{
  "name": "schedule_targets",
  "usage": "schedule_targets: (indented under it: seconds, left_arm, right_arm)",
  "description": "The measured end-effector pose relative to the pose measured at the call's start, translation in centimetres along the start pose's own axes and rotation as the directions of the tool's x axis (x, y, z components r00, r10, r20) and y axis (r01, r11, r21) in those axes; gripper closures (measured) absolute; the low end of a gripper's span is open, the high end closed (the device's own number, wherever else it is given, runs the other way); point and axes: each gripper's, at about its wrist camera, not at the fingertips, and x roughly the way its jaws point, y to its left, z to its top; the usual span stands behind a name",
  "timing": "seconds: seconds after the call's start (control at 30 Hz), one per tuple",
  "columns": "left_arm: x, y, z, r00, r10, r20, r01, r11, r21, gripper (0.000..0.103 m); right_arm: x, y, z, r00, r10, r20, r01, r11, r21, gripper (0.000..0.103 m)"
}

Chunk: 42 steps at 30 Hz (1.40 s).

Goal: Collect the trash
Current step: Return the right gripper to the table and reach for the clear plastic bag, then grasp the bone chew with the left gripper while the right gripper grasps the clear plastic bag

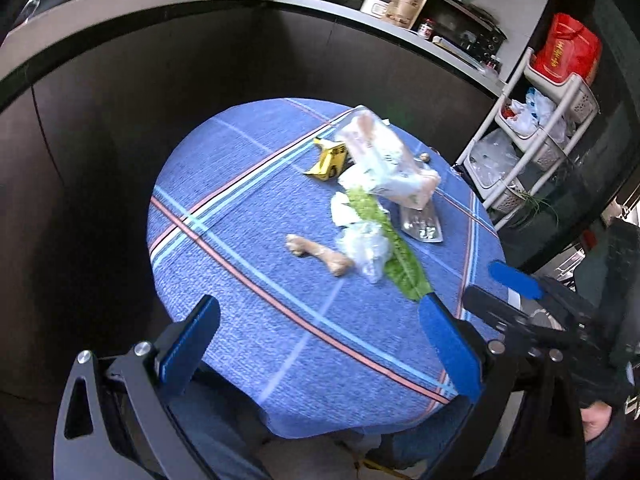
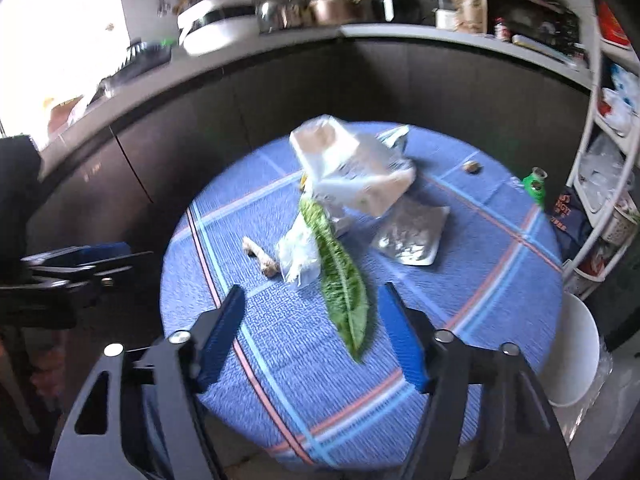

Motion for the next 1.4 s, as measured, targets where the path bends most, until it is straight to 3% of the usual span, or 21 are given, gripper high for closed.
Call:
schedule_targets:
  seconds: [0.17, 0.5, 0.53, 0.63, 0.87, 1.2, 1.33, 1.4]
  left_arm:
    - [1.3, 1.5, 0.0, 1.0, -0.013, -0.021, 0.012, 1.0, -0.026, 0.005]
    - [4.8, 2.2, 0.6, 0.995, -0.061, -0.085, 0.056, 0.997, -0.052, 0.017]
    - [5.2, 2.1, 0.7, 0.994, -0.065, -0.091, 0.061, 0.997, -0.05, 0.018]
    - [6.2, 1.9, 0.8, 0.991, -0.075, -0.106, 0.07, 0.996, -0.05, 0.023]
    - [9.3, 1.9, 1.8, 0.987, -0.086, -0.137, 0.074, 0.993, -0.094, 0.043]
    - [12.6, 0.9, 2.8, 0.983, -0.077, -0.167, 0.057, 0.991, -0.119, 0.056]
    - [13.1, 0.6, 3.4, 0.985, -0.054, -0.162, 0.035, 0.992, -0.121, 0.06]
    - [13.4, 0.5, 3.8, 0.986, -0.038, -0.163, 0.019, 0.993, -0.118, 0.066]
  right_arm:
    - [4.1, 0.0, 1.0, 0.999, 0.008, -0.049, -0.008, 1.0, 0.004, 0.055]
    - [9.4, 0.0, 2.2, 0.996, 0.004, -0.087, -0.003, 1.0, 0.002, 0.057]
    - [9.7, 0.1, 2.2, 0.996, 0.009, -0.09, -0.009, 1.0, 0.001, 0.061]
    - [10.1, 0.3, 2.0, 0.994, 0.025, -0.108, -0.027, 1.0, -0.013, 0.1]
    - [6.6, -0.7, 1.6, 0.998, 0.01, -0.055, -0.01, 1.0, 0.005, 0.1]
    - [4.9, -1.8, -0.4, 0.997, -0.005, -0.081, 0.006, 1.0, 0.015, 0.096]
    - [4.4, -1.4, -0.8, 0.997, 0.01, -0.074, -0.01, 1.0, 0.001, 0.087]
    - [4.3, -1.3, -0.8, 0.997, 0.013, -0.071, -0.014, 1.0, -0.007, 0.083]
